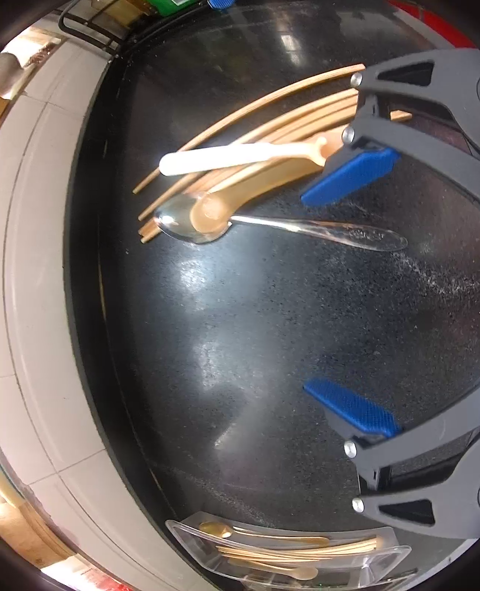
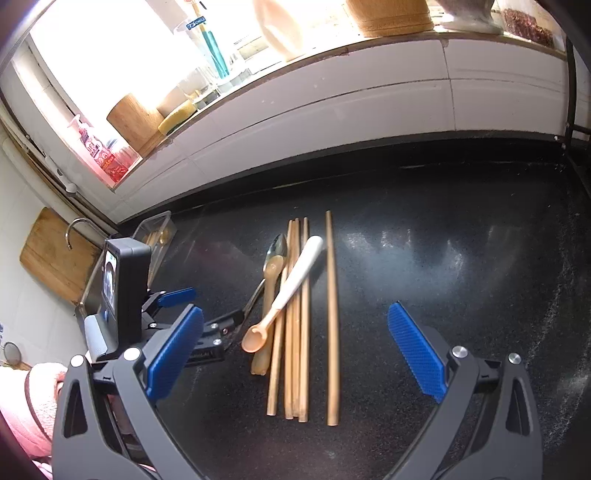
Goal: Organize utensils
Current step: 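Position the open left tool over the silver metal spoon's handle, then close the left tool on the silver spoon while the right tool grasps a single chopstick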
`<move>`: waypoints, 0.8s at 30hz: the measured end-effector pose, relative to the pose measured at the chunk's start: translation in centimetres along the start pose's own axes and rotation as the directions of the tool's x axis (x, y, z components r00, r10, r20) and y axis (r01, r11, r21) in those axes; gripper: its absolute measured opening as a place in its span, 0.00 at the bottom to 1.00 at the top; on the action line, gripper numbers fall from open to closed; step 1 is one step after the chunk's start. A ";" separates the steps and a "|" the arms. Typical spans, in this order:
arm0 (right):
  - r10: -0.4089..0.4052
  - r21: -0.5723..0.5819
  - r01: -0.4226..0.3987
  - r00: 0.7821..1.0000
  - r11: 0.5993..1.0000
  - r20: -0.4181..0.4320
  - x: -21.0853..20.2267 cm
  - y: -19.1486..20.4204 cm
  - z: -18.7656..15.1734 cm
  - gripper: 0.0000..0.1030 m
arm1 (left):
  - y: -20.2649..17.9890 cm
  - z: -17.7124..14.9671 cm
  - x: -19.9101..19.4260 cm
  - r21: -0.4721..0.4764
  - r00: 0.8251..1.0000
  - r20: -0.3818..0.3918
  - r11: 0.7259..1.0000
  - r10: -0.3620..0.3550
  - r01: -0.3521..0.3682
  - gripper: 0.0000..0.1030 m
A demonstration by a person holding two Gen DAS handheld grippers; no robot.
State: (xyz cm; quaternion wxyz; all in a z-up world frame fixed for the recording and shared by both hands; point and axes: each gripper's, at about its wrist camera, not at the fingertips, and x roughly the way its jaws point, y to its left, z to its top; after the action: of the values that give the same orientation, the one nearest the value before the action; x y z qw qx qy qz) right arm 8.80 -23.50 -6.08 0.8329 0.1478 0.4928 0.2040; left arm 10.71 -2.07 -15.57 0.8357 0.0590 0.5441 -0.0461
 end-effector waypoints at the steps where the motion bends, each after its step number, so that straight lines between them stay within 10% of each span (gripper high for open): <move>1: -0.009 -0.003 0.009 1.000 1.000 0.002 0.0 -0.1 0.0 0.94 | 0.1 0.0 0.2 -0.004 1.000 -0.006 1.000 -0.001 0.001 0.91; 17: -0.071 -0.039 0.068 0.994 0.997 -0.078 1.5 -0.5 -1.2 0.94 | 0.7 2.2 3.5 0.078 0.998 -0.011 0.995 -0.055 0.056 0.89; 24: -0.079 -0.034 0.075 0.989 0.997 -0.122 3.0 -0.5 -0.9 0.84 | -1.4 3.2 2.7 0.190 0.995 0.040 0.978 -0.096 0.087 0.34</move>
State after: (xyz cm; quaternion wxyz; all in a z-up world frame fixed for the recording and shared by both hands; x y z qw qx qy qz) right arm 9.40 -22.41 -9.01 0.8102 0.1037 0.5456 0.1875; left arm 14.56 -3.94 -16.84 0.8363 0.1114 0.5190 -0.1372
